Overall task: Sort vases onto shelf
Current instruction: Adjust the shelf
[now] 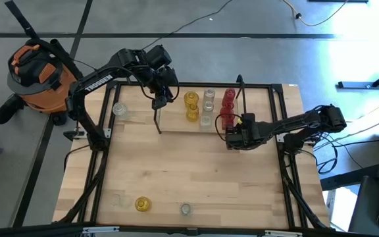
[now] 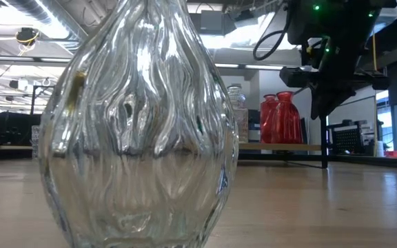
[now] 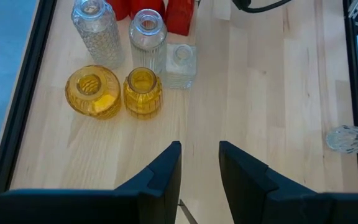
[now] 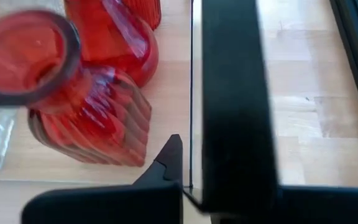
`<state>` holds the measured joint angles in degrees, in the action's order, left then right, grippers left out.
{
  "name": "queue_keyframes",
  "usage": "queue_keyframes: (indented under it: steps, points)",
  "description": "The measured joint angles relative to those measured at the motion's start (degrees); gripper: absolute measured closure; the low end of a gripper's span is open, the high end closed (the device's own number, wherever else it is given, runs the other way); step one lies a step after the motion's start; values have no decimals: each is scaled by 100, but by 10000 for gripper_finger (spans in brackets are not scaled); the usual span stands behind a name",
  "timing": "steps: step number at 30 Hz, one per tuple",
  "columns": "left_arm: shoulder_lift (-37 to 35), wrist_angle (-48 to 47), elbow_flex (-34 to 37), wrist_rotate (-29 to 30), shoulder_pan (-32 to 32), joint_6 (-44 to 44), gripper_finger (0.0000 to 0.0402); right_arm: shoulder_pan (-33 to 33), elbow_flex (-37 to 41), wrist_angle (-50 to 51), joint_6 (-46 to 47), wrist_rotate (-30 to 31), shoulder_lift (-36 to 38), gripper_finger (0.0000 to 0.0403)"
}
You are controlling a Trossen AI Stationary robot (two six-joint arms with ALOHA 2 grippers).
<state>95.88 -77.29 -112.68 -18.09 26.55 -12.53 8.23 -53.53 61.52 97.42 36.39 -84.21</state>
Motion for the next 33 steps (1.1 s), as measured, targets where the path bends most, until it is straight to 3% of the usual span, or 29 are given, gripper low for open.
queue_keyframes:
  steps: [6,13,27,33]
  points:
    - [0,4,0,0,0,-2,301,7,16,22,-16,36,-14,371]
    - [0,4,0,0,0,-7,301,4,14,94,-14,151,-14,397]
    - [0,-29,0,-2,0,-10,301,0,15,107,-13,195,-12,397]
    - [0,-127,1,-2,0,-84,301,8,-14,127,-23,574,12,343]
